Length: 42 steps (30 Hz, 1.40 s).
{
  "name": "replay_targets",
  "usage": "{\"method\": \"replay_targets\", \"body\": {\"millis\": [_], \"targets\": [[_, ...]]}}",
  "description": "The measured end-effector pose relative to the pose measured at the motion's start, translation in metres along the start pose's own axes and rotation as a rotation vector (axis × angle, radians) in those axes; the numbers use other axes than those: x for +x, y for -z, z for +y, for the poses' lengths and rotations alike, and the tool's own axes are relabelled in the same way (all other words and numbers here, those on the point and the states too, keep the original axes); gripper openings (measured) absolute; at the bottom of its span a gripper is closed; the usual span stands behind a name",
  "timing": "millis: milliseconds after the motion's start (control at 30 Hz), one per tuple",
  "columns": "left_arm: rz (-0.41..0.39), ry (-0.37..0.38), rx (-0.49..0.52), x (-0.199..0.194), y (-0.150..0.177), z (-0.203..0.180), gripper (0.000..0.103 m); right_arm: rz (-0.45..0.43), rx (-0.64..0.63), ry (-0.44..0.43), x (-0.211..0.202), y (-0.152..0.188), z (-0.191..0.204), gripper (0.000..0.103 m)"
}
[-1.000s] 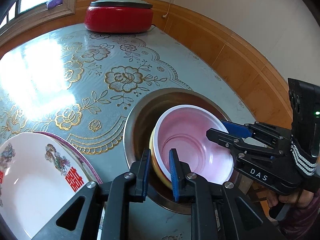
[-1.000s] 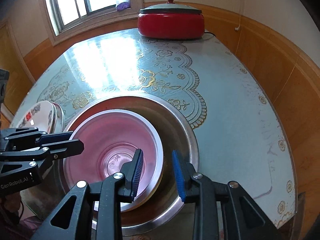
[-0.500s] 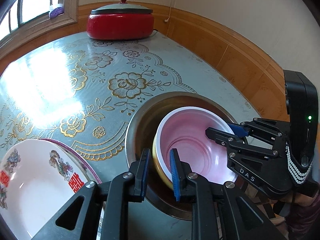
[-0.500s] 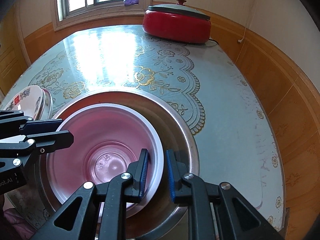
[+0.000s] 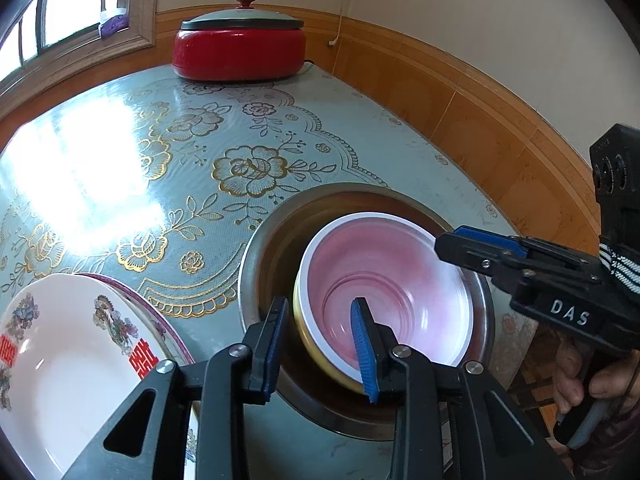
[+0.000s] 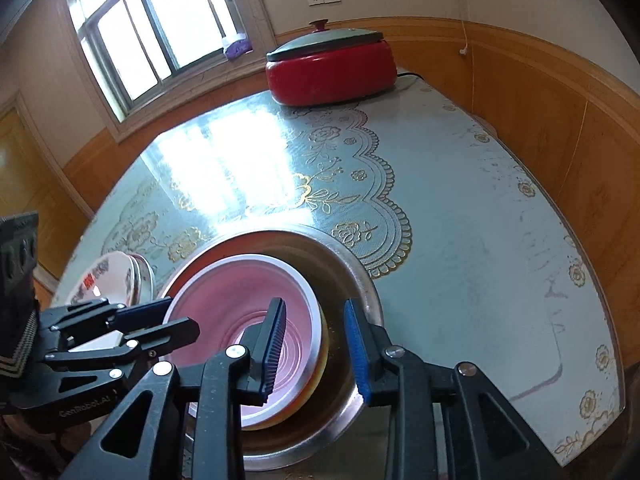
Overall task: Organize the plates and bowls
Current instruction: 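Open the left gripper and lift it from the red-and-white bowl, then grasp the steel basin rim with the left gripper while the right gripper grips the opposite rim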
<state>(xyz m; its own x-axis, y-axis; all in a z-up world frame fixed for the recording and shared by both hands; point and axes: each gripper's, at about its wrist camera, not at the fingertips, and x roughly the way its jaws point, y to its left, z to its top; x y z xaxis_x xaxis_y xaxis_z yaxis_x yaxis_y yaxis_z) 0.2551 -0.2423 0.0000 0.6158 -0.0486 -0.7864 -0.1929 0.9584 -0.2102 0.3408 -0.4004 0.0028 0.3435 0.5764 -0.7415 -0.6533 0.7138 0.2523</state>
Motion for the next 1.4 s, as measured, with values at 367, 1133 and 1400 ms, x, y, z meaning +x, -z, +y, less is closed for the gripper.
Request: {"method": "replay_targets", "body": {"millis": [367,1133,1400], "targets": [[-0.027,0.039,-0.052,-0.017,-0.001,0.015,0.037,0.032,0.164,0.006,-0.001,0.018,-0.033,0.03],[0.019,-0.046,-0.014,-0.006,0.01,0.006,0.034,0.059,0.183,0.065,0.022,0.011,-0.059,0.03],[0.045,-0.02,0.019,0.01,-0.003,-0.011,0.032,0.041,0.177,0.111,0.017,0.008,-0.078,0.036]]}}
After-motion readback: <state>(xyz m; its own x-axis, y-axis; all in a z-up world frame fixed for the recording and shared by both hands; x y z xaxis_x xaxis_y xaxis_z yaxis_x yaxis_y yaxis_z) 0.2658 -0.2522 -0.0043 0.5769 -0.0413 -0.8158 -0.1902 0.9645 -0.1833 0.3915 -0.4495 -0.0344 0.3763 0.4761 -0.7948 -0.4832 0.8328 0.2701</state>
